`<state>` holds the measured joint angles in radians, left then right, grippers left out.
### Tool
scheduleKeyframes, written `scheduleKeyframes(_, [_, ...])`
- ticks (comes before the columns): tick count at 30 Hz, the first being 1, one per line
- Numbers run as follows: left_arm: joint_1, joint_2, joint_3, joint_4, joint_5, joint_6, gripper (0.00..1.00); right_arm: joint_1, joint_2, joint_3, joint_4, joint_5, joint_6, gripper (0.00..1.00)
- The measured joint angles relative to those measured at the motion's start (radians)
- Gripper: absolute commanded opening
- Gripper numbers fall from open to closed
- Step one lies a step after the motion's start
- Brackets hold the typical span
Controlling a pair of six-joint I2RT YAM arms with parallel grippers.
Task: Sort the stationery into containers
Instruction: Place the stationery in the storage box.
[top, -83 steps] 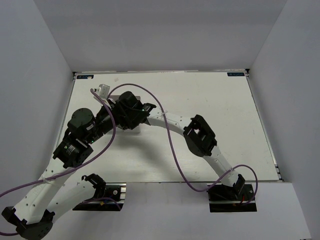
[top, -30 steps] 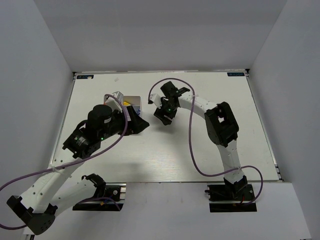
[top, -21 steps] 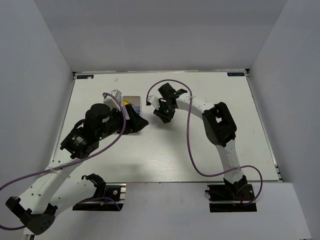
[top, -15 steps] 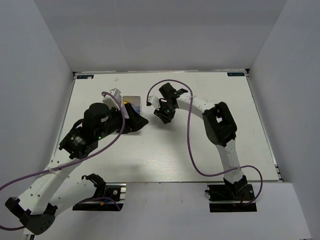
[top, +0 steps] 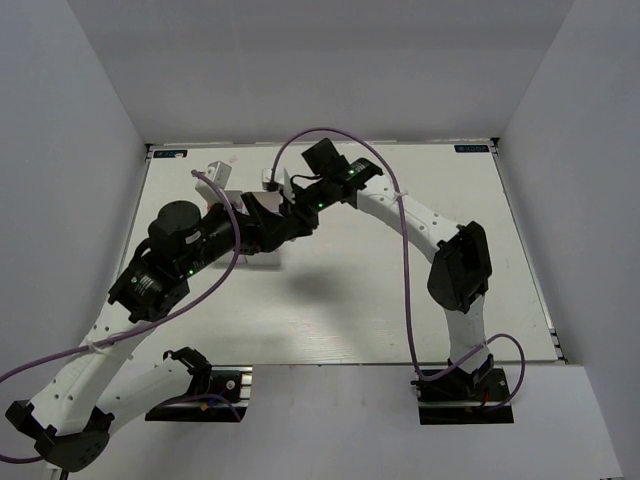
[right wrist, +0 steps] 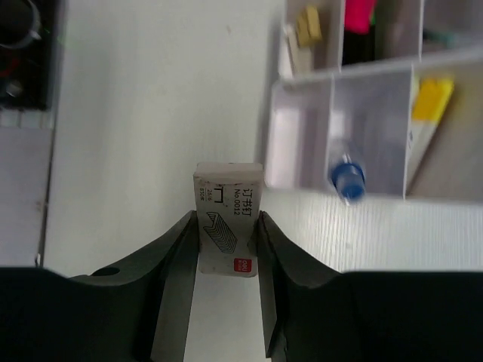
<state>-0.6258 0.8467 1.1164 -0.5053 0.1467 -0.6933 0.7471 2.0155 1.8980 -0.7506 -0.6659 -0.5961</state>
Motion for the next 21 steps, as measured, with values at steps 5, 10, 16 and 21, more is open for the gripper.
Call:
scheduleKeyframes(5, [0.000,-0.007,0.024,0.021,0.005,0.008,0.88,0.086,0.024,0.093,0.018,-0.048,0.032,0.05])
scheduleKeyframes(10, [0.000,-0.035,0.024,0.020,0.008,0.013,0.88,0.135,0.109,0.125,0.063,-0.009,0.101,0.05])
scheduleKeyframes(16, [0.000,-0.069,0.024,0.027,0.011,0.013,0.88,0.175,0.174,0.129,0.128,0.146,0.150,0.05])
scheduleKeyframes(21, [0.000,-0.076,0.022,0.040,0.011,0.013,0.88,0.195,0.184,0.129,0.179,0.259,0.156,0.05])
